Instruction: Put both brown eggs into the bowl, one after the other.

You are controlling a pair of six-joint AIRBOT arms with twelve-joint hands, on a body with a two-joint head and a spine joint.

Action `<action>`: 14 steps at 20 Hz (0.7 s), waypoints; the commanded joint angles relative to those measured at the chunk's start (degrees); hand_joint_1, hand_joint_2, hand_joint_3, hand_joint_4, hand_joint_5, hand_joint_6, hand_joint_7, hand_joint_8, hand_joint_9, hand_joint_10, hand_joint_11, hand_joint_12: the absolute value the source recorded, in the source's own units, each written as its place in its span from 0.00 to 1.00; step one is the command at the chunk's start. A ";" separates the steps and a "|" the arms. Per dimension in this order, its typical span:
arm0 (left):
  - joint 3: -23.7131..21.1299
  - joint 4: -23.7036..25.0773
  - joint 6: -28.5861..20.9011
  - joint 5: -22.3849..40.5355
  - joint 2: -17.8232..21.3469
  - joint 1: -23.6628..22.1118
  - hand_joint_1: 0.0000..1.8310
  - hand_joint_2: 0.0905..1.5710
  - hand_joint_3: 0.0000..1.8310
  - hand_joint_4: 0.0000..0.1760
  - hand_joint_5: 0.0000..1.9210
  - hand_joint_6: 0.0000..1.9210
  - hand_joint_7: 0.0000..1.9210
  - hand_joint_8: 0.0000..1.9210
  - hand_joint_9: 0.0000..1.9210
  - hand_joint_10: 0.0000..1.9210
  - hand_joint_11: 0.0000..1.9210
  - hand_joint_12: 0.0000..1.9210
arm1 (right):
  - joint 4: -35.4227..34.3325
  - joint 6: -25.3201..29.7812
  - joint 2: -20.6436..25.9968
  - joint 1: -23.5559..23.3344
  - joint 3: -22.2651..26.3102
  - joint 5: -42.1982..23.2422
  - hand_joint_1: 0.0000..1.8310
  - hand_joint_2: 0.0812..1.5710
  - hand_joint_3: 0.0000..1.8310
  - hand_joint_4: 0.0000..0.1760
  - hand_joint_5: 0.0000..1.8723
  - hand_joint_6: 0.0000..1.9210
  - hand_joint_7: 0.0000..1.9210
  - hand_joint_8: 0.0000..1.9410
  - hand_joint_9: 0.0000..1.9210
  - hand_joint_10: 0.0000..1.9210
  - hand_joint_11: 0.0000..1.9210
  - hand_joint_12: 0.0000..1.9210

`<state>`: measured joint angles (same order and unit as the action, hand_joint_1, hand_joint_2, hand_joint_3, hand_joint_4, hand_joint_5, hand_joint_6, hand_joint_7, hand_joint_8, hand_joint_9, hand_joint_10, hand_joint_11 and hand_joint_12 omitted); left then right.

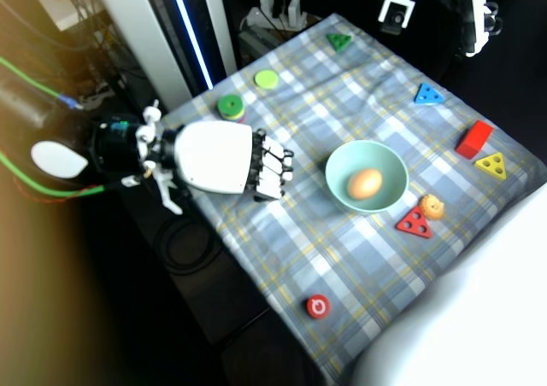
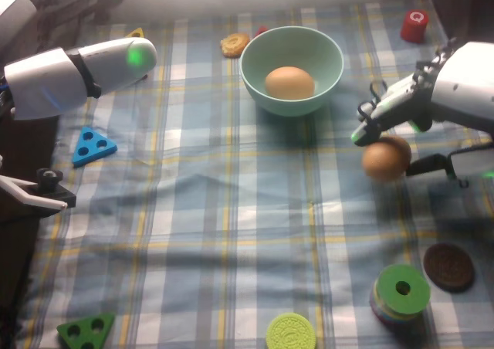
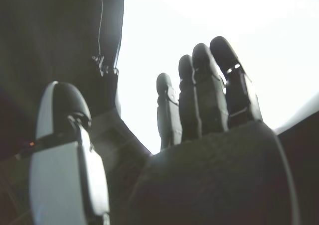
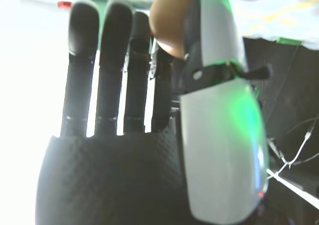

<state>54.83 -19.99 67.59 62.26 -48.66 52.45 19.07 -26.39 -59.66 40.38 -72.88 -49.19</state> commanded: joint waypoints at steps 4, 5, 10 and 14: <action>0.39 0.42 -0.87 6.68 0.19 -0.33 0.43 0.58 0.00 0.76 0.20 0.00 0.19 0.00 0.19 0.00 0.00 0.55 | -5.10 -3.67 0.31 -3.37 -0.29 -10.50 0.68 0.70 0.00 0.00 0.55 0.39 0.48 0.66 0.42 0.60 0.34 0.75; 0.47 0.43 -0.96 6.67 0.12 -0.34 0.43 0.57 0.00 0.76 0.20 0.00 0.19 0.00 0.19 0.00 0.00 0.55 | -5.79 -4.91 0.30 -5.45 -0.79 -10.80 0.68 0.69 0.00 0.00 0.56 0.39 0.49 0.63 0.41 0.60 0.34 0.72; 1.10 0.89 -1.35 5.74 -0.46 -0.63 0.44 0.57 0.00 0.66 0.20 0.00 0.19 0.00 0.19 0.00 0.00 0.55 | -5.82 -6.35 -4.64 -13.53 -5.93 -6.20 0.68 0.69 0.00 0.00 0.58 0.35 0.48 0.65 0.41 0.66 0.40 0.78; 1.72 1.44 -1.77 5.09 -1.03 -1.18 0.42 0.57 0.00 0.69 0.21 0.00 0.19 0.00 0.19 0.00 0.00 0.55 | -4.37 -7.42 -9.48 -17.45 -10.03 1.73 0.68 0.66 0.00 0.00 0.57 0.40 0.58 0.46 0.58 0.66 0.58 0.82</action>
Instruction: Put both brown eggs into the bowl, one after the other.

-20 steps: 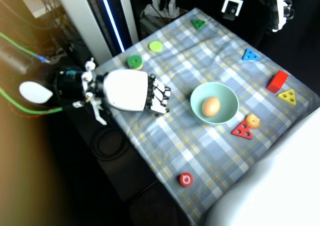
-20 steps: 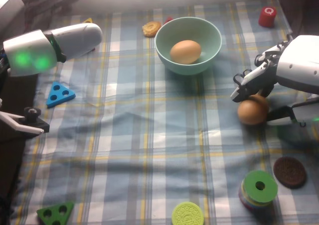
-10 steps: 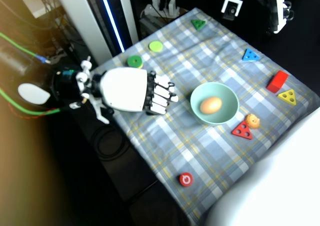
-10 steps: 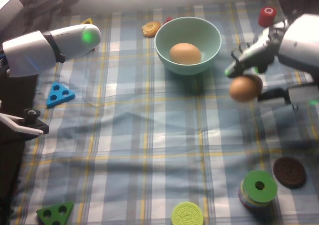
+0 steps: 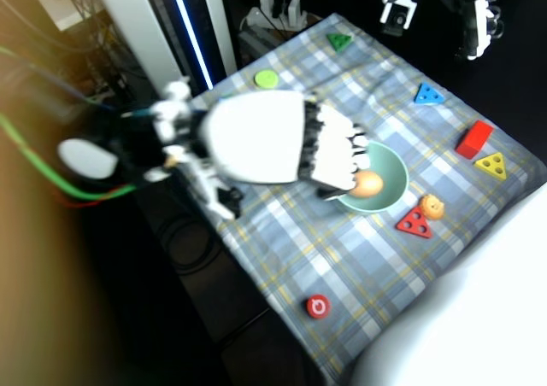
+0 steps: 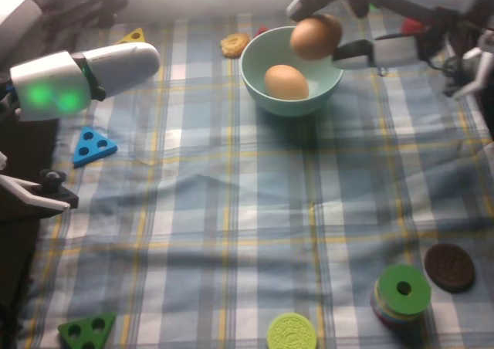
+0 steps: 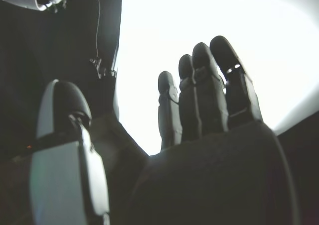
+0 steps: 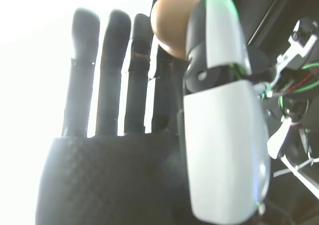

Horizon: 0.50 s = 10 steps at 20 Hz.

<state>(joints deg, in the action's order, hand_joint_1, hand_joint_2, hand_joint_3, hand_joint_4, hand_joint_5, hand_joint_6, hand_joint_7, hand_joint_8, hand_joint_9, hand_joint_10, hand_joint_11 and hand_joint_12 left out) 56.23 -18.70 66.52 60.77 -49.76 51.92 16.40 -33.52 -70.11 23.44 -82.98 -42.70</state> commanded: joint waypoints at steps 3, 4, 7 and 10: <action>0.96 0.39 -1.29 5.62 -0.50 -1.13 0.42 0.57 0.00 0.77 0.20 0.00 0.19 0.00 0.19 0.00 0.00 0.54 | 0.27 -0.40 -0.48 -1.19 -0.99 -1.60 0.69 0.65 0.00 0.00 0.54 0.47 0.65 0.31 0.62 0.42 0.53 0.75; 1.01 0.39 -1.50 5.63 -0.50 -1.04 0.42 0.58 0.00 0.73 0.21 0.00 0.19 0.00 0.19 0.00 0.00 0.53 | 0.86 -0.66 -0.68 -1.28 -0.92 -1.25 0.68 0.66 0.00 0.03 0.54 0.49 0.61 0.36 0.54 0.38 0.42 0.72; 0.84 0.39 -1.69 5.90 -0.43 -0.73 0.43 0.58 0.00 0.65 0.22 0.00 0.19 0.00 0.19 0.00 0.00 0.53 | 0.97 -1.36 -0.69 -1.29 -0.45 -1.15 0.67 0.63 0.00 0.00 0.44 0.26 0.43 0.25 0.37 0.24 0.15 0.65; 0.74 0.52 -1.83 6.28 -0.42 -0.74 0.43 0.58 0.00 0.65 0.22 0.00 0.19 0.00 0.18 0.00 0.00 0.51 | 1.15 -1.36 -0.67 -1.29 0.04 -1.15 0.69 0.60 0.00 0.19 0.35 0.01 0.35 0.01 0.31 0.10 0.06 0.61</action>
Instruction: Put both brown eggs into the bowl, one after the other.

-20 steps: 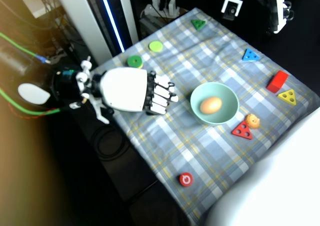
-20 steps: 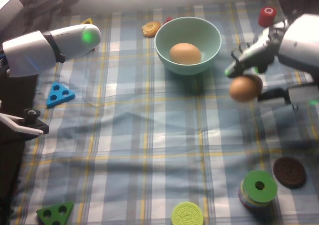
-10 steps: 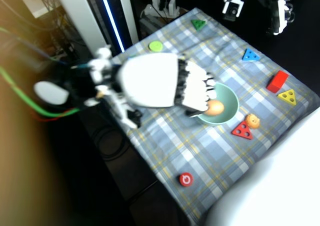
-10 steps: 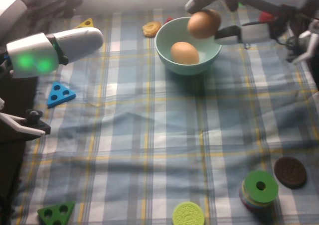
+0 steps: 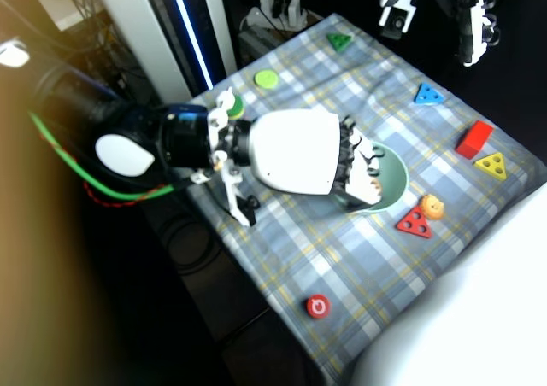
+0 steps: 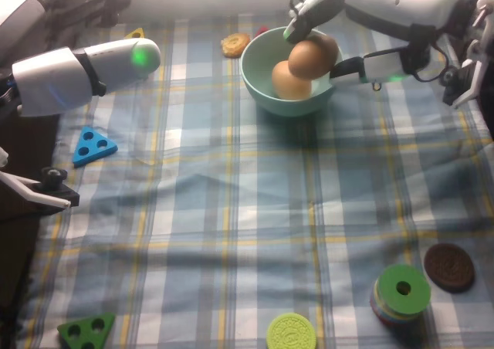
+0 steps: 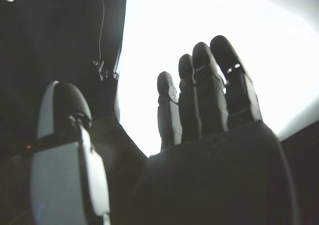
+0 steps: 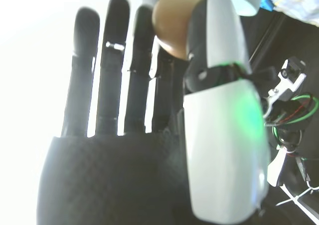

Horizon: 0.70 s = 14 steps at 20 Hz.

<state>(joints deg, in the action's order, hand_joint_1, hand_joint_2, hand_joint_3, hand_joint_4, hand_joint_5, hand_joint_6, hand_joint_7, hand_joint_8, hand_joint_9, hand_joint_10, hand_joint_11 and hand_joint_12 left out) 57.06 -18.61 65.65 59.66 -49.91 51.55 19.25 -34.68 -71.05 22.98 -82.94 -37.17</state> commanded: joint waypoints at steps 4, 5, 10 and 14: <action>-0.82 1.00 -1.34 8.87 0.10 -0.06 0.45 0.57 0.00 0.60 0.23 0.00 0.20 0.00 0.19 0.00 0.00 0.52 | -1.54 -0.21 0.30 -0.83 1.13 -6.80 0.68 0.62 0.00 0.35 0.22 0.00 0.28 0.00 0.27 0.03 0.00 0.63; -0.99 1.18 -1.44 9.42 0.22 -0.06 0.47 0.57 0.00 0.51 0.23 0.00 0.21 0.00 0.19 0.00 0.00 0.52 | -1.56 -0.21 0.41 -0.83 1.55 -7.14 0.69 0.62 0.00 0.38 0.21 0.00 0.28 0.00 0.27 0.02 0.00 0.62; -0.99 3.64 -8.54 15.00 0.78 1.27 0.46 0.58 0.00 0.38 0.22 0.00 0.20 0.00 0.18 0.00 0.00 0.48 | -5.35 -0.21 5.59 1.81 6.04 -16.29 0.66 0.64 0.00 0.35 0.17 0.00 0.25 0.00 0.23 0.01 0.00 0.55; -2.46 6.89 -11.11 22.50 1.89 1.79 0.41 0.61 0.00 0.02 0.23 0.00 0.20 0.01 0.17 0.01 0.00 0.40 | -13.39 -0.19 10.99 10.74 11.83 -33.53 0.60 0.71 0.00 0.00 0.21 0.00 0.26 0.00 0.26 0.00 0.08 0.35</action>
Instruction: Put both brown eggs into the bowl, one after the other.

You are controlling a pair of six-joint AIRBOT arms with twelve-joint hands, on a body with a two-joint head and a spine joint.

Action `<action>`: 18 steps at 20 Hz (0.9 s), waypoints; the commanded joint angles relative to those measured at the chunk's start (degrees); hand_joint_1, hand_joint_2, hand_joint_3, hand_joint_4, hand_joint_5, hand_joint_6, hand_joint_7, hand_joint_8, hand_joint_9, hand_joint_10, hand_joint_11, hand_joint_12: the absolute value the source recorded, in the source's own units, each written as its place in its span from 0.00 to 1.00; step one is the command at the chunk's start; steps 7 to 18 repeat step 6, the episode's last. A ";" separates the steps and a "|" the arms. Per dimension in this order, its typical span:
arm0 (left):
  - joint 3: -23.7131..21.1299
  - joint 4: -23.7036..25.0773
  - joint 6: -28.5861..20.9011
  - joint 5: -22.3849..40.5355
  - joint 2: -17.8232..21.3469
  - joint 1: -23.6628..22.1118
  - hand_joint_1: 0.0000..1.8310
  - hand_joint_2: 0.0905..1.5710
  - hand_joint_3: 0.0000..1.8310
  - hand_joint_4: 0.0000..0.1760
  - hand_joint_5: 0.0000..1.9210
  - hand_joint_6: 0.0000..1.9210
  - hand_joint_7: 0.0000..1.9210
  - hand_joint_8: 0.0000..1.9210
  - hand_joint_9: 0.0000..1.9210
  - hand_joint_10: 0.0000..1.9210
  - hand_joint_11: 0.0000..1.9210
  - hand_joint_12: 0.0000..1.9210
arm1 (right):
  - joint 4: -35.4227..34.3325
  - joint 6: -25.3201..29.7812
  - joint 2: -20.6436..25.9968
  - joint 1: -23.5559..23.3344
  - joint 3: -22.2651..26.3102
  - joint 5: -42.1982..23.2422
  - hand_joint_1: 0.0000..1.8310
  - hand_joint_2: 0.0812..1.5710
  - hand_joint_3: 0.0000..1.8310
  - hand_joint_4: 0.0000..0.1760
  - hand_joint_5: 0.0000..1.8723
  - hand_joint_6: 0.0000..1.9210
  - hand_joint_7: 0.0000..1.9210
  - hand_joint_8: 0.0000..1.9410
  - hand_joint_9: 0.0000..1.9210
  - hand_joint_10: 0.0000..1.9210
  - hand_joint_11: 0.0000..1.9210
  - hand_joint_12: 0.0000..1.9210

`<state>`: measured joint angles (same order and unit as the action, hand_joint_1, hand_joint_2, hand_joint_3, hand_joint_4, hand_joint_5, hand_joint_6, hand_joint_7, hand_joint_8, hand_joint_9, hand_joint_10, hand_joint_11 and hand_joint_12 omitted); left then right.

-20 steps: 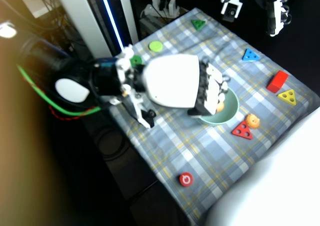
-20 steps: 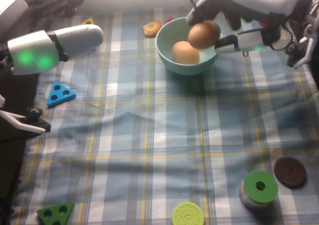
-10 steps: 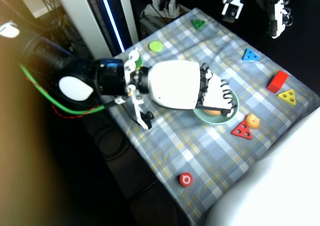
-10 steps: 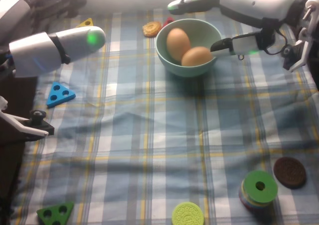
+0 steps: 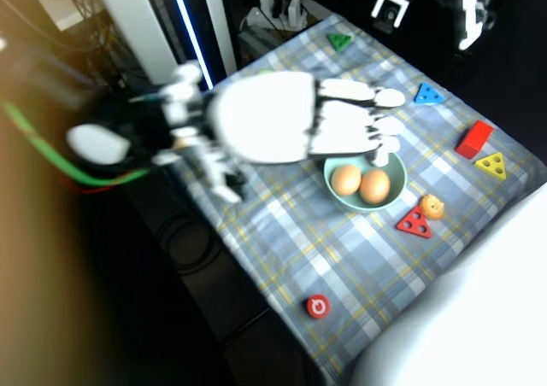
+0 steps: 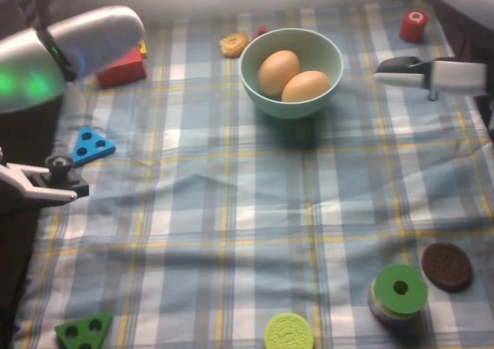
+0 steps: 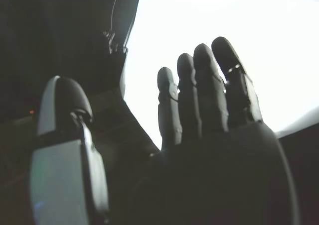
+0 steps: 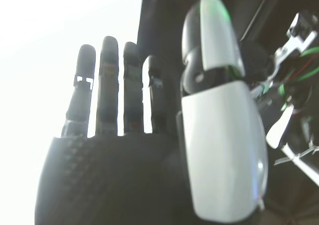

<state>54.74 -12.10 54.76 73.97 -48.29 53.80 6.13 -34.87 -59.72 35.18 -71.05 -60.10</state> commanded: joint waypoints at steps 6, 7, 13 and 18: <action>1.35 1.68 -11.65 18.56 -0.08 1.76 0.24 0.74 0.00 0.00 0.02 0.00 0.28 0.00 0.31 0.01 0.06 0.46 | -5.39 0.00 3.40 10.10 6.38 -30.73 0.39 0.84 0.00 0.00 0.19 0.00 0.25 0.00 0.29 0.01 0.18 0.30; 1.35 1.68 -11.65 18.56 -0.08 1.76 0.24 0.74 0.00 0.00 0.02 0.00 0.28 0.00 0.31 0.01 0.06 0.46 | -5.39 0.00 3.40 10.10 6.38 -30.73 0.39 0.84 0.00 0.00 0.19 0.00 0.25 0.00 0.29 0.01 0.18 0.30; 1.35 1.68 -11.65 18.56 -0.08 1.76 0.24 0.74 0.00 0.00 0.02 0.00 0.28 0.00 0.31 0.01 0.06 0.46 | -5.39 0.00 3.40 10.10 6.38 -30.73 0.39 0.84 0.00 0.00 0.19 0.00 0.25 0.00 0.29 0.01 0.18 0.30; 1.35 1.68 -11.65 18.56 -0.08 1.76 0.24 0.74 0.00 0.00 0.02 0.00 0.28 0.00 0.31 0.01 0.06 0.46 | -5.39 0.00 3.40 10.10 6.38 -30.73 0.39 0.84 0.00 0.00 0.19 0.00 0.25 0.00 0.29 0.01 0.18 0.30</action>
